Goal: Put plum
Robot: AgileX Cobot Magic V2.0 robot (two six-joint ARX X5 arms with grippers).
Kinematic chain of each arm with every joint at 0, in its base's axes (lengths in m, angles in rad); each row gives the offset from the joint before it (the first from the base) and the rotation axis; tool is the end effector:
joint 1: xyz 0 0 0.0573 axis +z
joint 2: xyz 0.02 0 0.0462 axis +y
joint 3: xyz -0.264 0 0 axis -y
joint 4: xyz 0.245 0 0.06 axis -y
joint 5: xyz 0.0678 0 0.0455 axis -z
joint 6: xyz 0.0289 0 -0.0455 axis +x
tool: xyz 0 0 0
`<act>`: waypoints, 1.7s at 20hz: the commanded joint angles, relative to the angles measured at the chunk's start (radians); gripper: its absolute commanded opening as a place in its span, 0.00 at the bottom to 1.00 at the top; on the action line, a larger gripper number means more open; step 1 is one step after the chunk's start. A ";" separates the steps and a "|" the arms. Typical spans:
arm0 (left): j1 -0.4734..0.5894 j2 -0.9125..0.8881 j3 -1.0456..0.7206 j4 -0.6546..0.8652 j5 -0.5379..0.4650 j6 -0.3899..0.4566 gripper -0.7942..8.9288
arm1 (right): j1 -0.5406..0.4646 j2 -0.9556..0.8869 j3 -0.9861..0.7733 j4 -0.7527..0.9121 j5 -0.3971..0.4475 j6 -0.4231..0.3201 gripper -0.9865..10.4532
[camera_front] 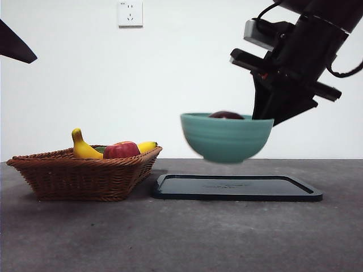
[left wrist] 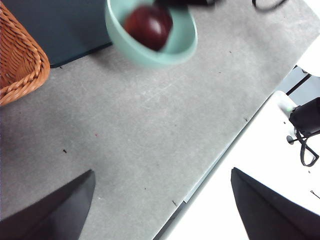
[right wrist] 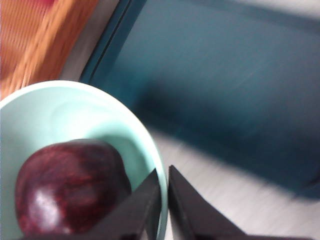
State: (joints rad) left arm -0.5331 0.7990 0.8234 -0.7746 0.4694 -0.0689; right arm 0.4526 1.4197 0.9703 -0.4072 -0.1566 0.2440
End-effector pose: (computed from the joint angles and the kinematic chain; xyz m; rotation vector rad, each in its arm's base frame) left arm 0.1206 -0.0864 0.2949 -0.0351 0.8133 -0.9260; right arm 0.2589 0.1309 0.2393 0.0938 0.9226 0.4620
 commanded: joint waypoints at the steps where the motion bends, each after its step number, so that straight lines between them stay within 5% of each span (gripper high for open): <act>1: -0.005 0.005 0.010 0.011 0.002 0.005 0.52 | -0.036 0.053 0.067 0.010 0.001 0.003 0.09; 10: -0.005 0.005 0.010 0.005 0.002 0.004 0.52 | -0.117 0.341 0.286 0.014 -0.001 -0.027 0.09; 19: -0.005 0.005 0.010 -0.023 0.002 0.004 0.52 | -0.116 0.449 0.306 0.050 0.000 -0.027 0.09; 22: -0.005 0.005 0.010 -0.018 0.002 0.004 0.52 | -0.116 0.449 0.306 0.032 0.001 -0.026 0.26; 27: -0.005 0.005 0.010 -0.018 0.002 0.005 0.52 | -0.117 0.354 0.307 0.024 0.031 -0.018 0.28; 34: -0.005 0.005 0.010 -0.014 0.002 0.005 0.52 | -0.108 -0.018 0.307 -0.173 0.015 -0.060 0.28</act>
State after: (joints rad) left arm -0.5331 0.7990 0.8234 -0.8017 0.4694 -0.0689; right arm 0.3382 1.3914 1.2594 -0.5869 -0.1379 0.2039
